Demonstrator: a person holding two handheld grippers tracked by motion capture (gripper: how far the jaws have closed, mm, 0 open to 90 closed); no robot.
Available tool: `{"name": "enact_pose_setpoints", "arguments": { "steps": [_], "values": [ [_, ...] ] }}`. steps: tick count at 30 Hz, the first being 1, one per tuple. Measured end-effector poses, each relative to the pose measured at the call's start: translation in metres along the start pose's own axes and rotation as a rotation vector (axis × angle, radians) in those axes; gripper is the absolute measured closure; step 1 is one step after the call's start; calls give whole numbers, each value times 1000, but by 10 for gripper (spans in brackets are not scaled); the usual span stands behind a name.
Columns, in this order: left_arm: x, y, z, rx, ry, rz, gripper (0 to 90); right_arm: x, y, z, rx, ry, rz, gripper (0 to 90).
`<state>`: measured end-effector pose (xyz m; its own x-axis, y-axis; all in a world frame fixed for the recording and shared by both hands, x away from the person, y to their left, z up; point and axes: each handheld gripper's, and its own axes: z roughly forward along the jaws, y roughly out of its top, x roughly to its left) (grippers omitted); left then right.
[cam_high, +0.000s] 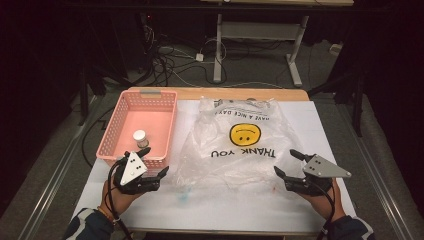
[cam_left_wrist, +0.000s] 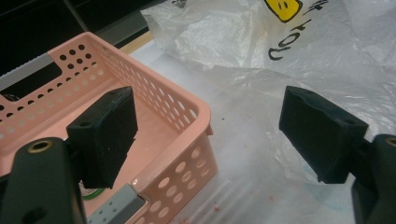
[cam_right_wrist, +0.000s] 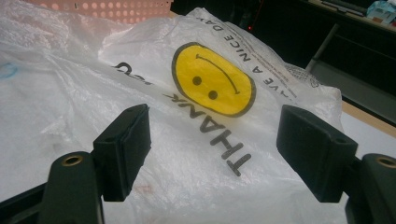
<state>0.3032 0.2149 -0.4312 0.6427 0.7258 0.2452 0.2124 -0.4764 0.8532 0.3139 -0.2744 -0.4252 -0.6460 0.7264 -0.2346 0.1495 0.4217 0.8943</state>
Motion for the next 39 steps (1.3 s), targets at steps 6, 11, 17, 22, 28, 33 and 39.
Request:
{"name": "enact_pose_setpoints", "arguments": {
  "steps": [6, 11, 17, 22, 28, 33, 39],
  "values": [
    [-1, 0, -1, 0, -4, 5, 192, -1, 0, -2, -7, -5, -3, 274],
    [0, 0, -1, -2, -5, 13, 192, -1, 2, -1, 0, -15, -6, 292],
    [-1, -1, -4, -4, -9, 20, 192, -5, 2, -2, 0, -37, 0, 289],
    [-2, -1, -8, -9, -5, 21, 192, -9, 2, -1, 11, -75, 13, 288],
    [-2, -1, -3, 4, -23, 18, 192, -27, 3, 2, 21, -160, 34, 334],
    [-3, -1, -1, 5, -41, 20, 192, -59, 9, 12, 42, -215, 91, 346],
    [-2, -1, 1, 4, -55, 9, 192, -107, 10, 50, 118, -222, 173, 331]
  ]
}}
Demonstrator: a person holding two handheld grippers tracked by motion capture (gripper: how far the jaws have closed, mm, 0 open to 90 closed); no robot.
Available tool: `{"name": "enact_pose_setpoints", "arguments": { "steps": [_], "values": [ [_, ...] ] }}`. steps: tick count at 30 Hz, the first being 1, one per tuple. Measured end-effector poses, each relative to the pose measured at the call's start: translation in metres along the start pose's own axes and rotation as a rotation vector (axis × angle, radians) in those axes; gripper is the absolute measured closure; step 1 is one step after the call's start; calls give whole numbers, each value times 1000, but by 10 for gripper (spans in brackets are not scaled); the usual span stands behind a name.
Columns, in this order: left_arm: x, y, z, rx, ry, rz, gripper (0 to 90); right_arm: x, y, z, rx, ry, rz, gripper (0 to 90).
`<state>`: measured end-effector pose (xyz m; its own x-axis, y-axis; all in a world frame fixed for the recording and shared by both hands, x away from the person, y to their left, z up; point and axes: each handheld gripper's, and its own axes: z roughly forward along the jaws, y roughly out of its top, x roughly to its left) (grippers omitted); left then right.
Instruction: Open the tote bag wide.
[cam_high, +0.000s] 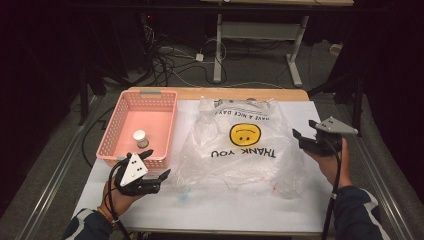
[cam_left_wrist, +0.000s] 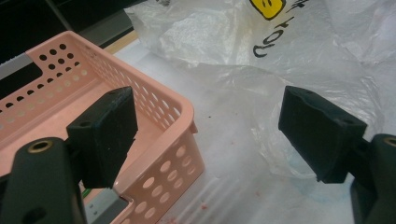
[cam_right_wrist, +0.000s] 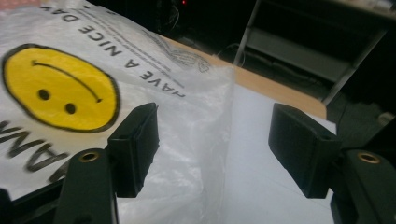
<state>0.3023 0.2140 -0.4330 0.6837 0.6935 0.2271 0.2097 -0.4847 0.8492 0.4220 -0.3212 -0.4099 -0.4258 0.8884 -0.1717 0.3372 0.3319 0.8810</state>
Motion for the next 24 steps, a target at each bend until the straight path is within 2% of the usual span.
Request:
{"name": "enact_pose_setpoints", "arguments": {
  "steps": [2, 9, 10, 12, 17, 19, 24],
  "values": [
    [0, 0, 1, 4, -1, -2, 192, -9, 3, 18, 26, -7, 28, 335],
    [-1, 1, 2, 7, -2, -1, 192, -26, 10, 78, 197, -76, -24, 373],
    [0, 1, 2, 5, -3, -4, 192, -26, 10, 78, 197, -76, -24, 373],
    [0, 1, 2, 6, -7, -6, 191, -32, 11, 95, 235, -106, -35, 410],
    [3, 0, 4, 5, -21, -21, 191, -41, 11, 112, 257, -82, 15, 423],
    [4, 0, 5, 2, -25, -27, 191, -41, 11, 116, 241, -58, 47, 425],
    [4, 1, 6, 3, -29, -26, 191, -36, 18, 121, 230, -50, 45, 438]
  ]
}}
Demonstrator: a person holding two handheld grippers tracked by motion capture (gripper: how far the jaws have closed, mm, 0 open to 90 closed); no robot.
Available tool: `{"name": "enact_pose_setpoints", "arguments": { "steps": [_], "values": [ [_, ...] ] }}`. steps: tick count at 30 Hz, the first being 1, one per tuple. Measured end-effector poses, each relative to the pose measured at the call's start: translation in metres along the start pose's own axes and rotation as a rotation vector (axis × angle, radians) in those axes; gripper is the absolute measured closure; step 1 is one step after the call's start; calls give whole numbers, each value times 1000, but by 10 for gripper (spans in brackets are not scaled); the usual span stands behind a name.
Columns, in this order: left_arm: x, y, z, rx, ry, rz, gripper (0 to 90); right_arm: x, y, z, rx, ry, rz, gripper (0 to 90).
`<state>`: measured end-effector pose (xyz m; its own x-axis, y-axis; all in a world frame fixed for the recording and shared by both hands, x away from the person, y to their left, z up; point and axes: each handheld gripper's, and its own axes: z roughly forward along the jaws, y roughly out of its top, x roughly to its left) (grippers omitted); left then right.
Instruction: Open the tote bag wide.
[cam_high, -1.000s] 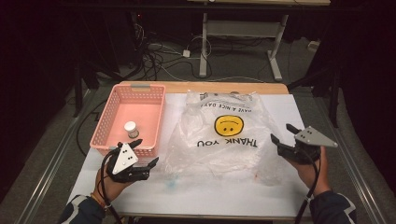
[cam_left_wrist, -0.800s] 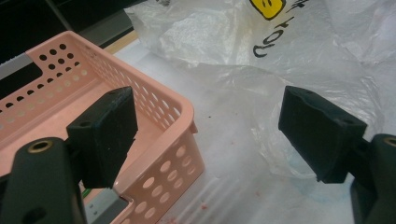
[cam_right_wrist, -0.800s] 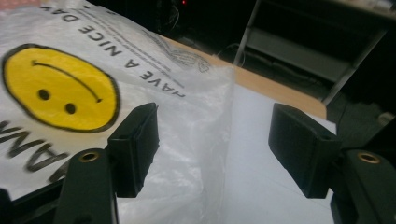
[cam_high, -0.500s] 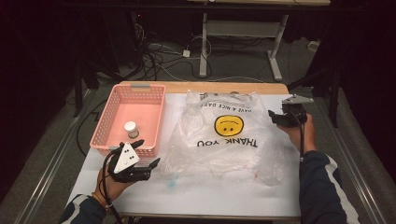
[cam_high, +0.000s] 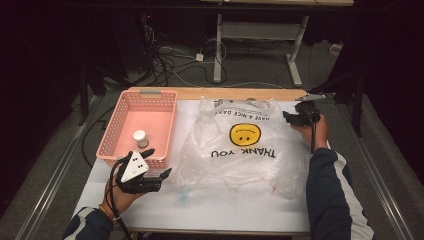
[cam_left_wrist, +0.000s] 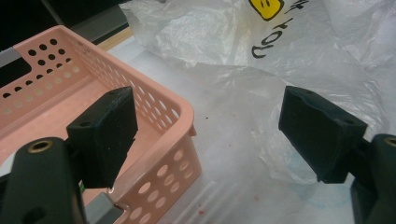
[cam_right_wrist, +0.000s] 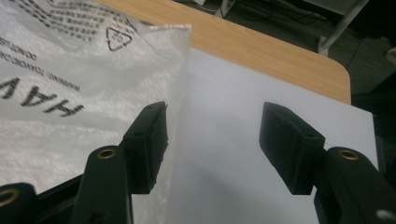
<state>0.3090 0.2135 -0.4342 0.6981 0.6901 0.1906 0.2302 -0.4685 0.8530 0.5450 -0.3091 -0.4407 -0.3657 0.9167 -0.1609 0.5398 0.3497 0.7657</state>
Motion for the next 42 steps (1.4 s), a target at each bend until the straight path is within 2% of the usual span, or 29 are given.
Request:
{"name": "enact_pose_setpoints", "arguments": {
  "steps": [1, 4, 5, 8, 9, 14, 16, 19, 26, 30, 33, 35, 36, 38, 39, 40, 41, 42],
  "values": [
    [0, 0, 0, 1, -1, 2, 191, 0, 0, 0, 0, 0, 0, 438],
    [-1, 0, 0, 2, -4, 1, 192, 7, 0, 10, 57, -10, -33, 499],
    [-1, 0, 0, 3, -4, 2, 192, 7, 0, 10, 57, -10, -33, 499],
    [-1, 0, 1, 4, -8, 4, 192, 8, -4, 20, 120, -40, -47, 639],
    [-1, 0, 1, 4, -10, 3, 192, 8, -5, 22, 137, -39, -57, 653],
    [-1, 0, 1, 8, -15, 6, 192, 8, -9, 26, 146, -3, -33, 834],
    [-1, 0, 1, 10, -15, 11, 192, 9, -9, 25, 153, 7, -44, 896],
    [-1, 1, 0, 8, -13, 15, 192, 9, -8, 24, 167, -25, -52, 900],
    [3, 0, -1, 9, -5, 29, 193, -7, -14, 15, 167, -103, 41, 900],
    [7, 1, 1, 15, -9, 45, 193, -16, -17, 6, 188, -144, 85, 900],
    [9, 1, 0, 14, -14, 54, 193, -25, -23, -3, 194, -156, 126, 900],
    [9, 0, -1, 15, -18, 59, 193, -28, -25, -7, 209, -153, 130, 900],
    [9, -1, -1, 15, -21, 59, 194, -35, -30, -15, 216, -127, 166, 900],
    [6, -3, -1, 21, -24, 69, 193, -41, -34, -24, 224, -109, 191, 900],
    [6, -3, -1, 21, -24, 69, 193, -41, -34, -24, 224, -109, 191, 900],
    [5, -3, -1, 24, -22, 74, 193, -44, -35, -30, 235, -107, 196, 900],
    [4, -3, -2, 21, -21, 77, 193, -45, -38, -35, 219, -114, 186, 900],
    [3, -4, -3, 20, -20, 76, 193, -45, -42, -46, 226, -114, 174, 900]
  ]
}}
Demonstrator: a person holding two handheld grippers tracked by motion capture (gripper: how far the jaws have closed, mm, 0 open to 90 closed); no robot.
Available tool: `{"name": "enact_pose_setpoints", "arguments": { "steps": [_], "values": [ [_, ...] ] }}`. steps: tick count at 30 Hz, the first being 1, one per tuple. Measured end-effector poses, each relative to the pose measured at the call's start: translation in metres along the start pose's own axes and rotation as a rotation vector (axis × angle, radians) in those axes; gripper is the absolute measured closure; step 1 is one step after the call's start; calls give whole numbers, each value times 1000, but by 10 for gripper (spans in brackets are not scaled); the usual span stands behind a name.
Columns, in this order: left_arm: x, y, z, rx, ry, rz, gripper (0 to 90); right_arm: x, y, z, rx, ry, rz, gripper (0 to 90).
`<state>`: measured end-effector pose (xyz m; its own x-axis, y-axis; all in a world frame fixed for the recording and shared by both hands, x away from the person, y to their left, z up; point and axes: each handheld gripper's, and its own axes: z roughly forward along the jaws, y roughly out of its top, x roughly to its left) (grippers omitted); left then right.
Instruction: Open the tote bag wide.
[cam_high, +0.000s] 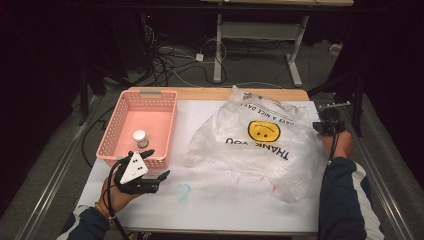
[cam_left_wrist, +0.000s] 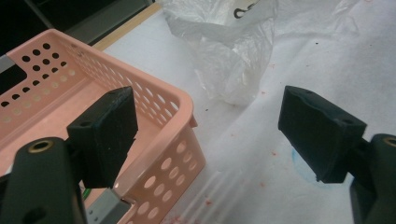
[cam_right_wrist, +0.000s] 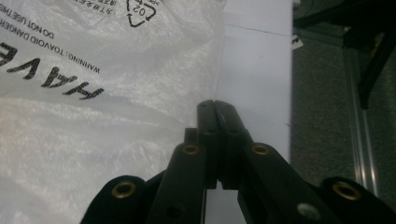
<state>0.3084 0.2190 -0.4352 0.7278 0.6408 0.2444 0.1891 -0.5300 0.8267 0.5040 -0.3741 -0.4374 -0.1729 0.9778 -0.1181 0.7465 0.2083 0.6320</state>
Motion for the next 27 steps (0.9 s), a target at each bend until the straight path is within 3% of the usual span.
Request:
{"name": "enact_pose_setpoints", "arguments": {
  "steps": [1, 4, 6, 9, 12, 15, 18, 20, 21, 22, 23, 25, 26, 27],
  "values": [
    [-1, 0, -1, 1, 2, 0, 193, -1, -4, -4, 3, 18, 10, 900],
    [-1, -2, -2, 3, 17, -5, 193, 0, -13, -11, -8, 15, -2, 900],
    [-1, -2, -1, 6, 25, -12, 193, 7, -28, -19, -22, 11, -54, 900],
    [-4, -1, -1, 9, 26, -12, 193, 11, -37, -23, -26, 17, -76, 900],
    [-6, 0, 0, 15, 29, -6, 193, 13, -48, -31, -74, 65, -74, 889],
    [-8, 1, 0, 18, 30, -2, 193, 27, -52, -59, -177, 145, -135, 800],
    [-10, 1, 1, 23, 26, 5, 193, 51, -50, -86, -272, 257, -255, 724],
    [-10, 1, 1, 25, 25, 6, 193, 74, -49, -101, -287, 336, -357, 677],
    [-11, 1, 2, 26, 24, 6, 193, 74, -49, -101, -287, 336, -357, 677],
    [-11, 1, 2, 26, 24, 8, 193, 102, -49, -112, -297, 395, -474, 652],
    [-12, 1, 1, 27, 25, 9, 193, 102, -49, -112, -297, 395, -474, 652],
    [-13, 1, 1, 25, 22, 10, 193, 130, -50, -117, -292, 462, -561, 633],
    [-14, 2, 1, 25, 22, 11, 193, 155, -52, -115, -269, 509, -638, 613],
    [-14, 2, 1, 25, 21, 11, 193, 165, -52, -112, -255, 529, -677, 598]
  ]
}}
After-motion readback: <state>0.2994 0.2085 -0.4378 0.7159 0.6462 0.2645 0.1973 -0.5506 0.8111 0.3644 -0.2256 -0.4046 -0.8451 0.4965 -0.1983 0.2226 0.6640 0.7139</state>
